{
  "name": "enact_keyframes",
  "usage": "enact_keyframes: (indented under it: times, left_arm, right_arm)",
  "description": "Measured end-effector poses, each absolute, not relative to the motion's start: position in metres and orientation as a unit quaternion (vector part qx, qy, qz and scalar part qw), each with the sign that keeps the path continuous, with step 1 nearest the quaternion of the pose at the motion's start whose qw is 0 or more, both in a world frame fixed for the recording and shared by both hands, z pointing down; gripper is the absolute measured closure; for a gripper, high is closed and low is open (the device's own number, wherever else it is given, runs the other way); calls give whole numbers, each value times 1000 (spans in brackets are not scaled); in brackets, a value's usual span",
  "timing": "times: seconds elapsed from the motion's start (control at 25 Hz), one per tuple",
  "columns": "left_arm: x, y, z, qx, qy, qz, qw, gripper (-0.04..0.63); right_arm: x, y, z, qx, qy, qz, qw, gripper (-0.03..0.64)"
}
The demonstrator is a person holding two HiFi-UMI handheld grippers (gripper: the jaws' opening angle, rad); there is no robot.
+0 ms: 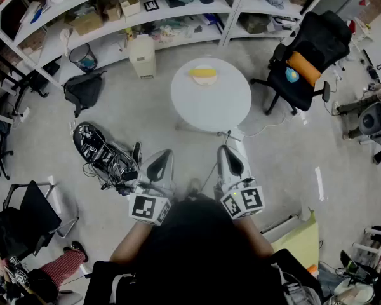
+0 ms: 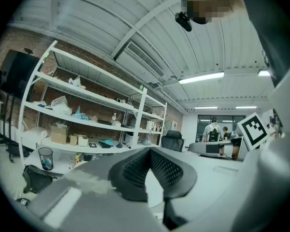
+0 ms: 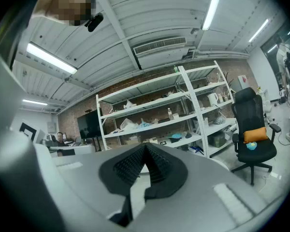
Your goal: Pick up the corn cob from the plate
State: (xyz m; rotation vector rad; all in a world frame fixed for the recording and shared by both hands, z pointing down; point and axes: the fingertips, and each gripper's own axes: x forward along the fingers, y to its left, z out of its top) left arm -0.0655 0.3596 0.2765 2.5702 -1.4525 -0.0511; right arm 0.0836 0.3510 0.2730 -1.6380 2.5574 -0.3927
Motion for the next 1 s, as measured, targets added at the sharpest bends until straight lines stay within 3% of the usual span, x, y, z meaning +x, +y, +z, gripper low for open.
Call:
enact_keyframes:
  times: [1.0]
  left_arm:
    - [-39,351,277,856,-505,-25,104,589]
  right_arm:
    - [118,344,274,-530,835,-136,63,607]
